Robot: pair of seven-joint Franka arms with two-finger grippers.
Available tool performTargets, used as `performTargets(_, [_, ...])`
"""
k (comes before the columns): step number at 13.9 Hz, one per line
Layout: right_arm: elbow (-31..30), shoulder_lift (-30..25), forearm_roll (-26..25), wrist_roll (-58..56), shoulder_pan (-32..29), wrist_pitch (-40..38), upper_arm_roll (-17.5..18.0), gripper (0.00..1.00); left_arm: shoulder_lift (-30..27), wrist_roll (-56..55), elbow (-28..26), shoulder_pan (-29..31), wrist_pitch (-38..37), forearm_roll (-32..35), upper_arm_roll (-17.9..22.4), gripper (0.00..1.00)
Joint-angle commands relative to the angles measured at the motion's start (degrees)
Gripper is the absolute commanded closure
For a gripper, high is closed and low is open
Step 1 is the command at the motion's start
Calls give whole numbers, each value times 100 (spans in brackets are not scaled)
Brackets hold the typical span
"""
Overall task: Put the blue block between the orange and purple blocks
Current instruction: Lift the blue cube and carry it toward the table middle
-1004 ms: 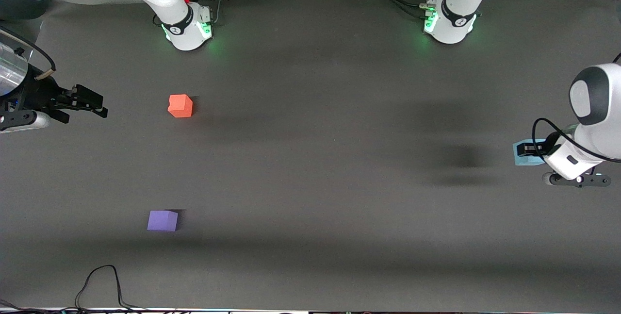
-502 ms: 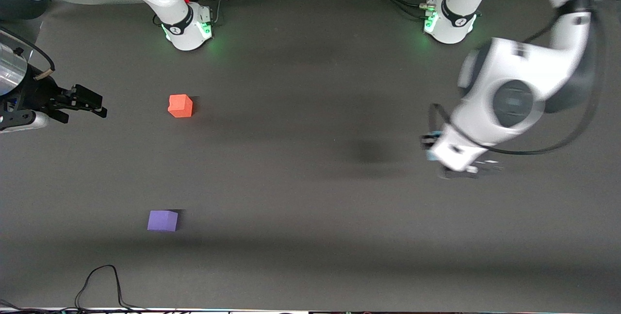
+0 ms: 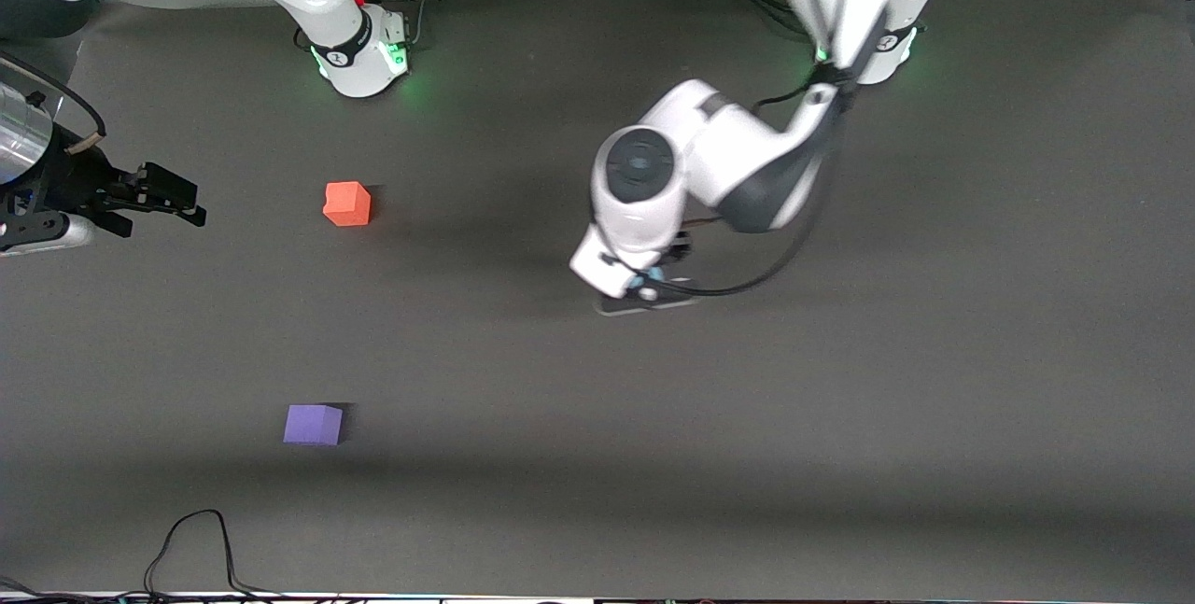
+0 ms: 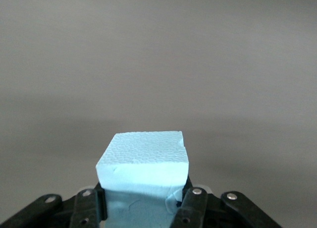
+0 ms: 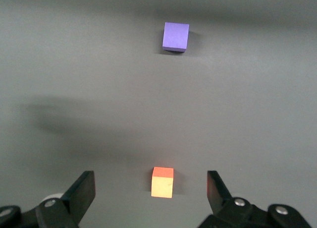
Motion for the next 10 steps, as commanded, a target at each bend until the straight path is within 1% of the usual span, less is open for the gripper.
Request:
performTargets(1, [-55,-53,-67,-185,34,7,-28,0,797,-612,411,-633,571,344,115,56])
performTargets(3, [-46,-36,-67,-431,25,-2,-36,0,1175,-718,420,-879,896,363,141,56])
performTargets(5, [-55,-44,-58,-405,25,-10,-36,0,1396,-754,411,-994,1091,380,141,56])
performTargets(6, [-64,-44,-58,-362,25,-10,-36,0,1458,-745,411,-986,1144,380,141,55])
performTargets(7, [-73,-44,-58,-353,25,-10,-36,0,1484,-736,411,-986,1170,380,132,51])
performTargets(8, [-73,-44,-58,-352,25,-10,-36,0,1493,-728,411,-986,1179,380,141,40])
performTargets(9, [-73,-44,-58,-361,25,-10,-36,0,1493,-667,403,-977,1179,380,132,9])
performTargets(10, [-73,-44,-58,-361,25,-10,-36,0,1493,-649,385,-951,1179,372,132,0])
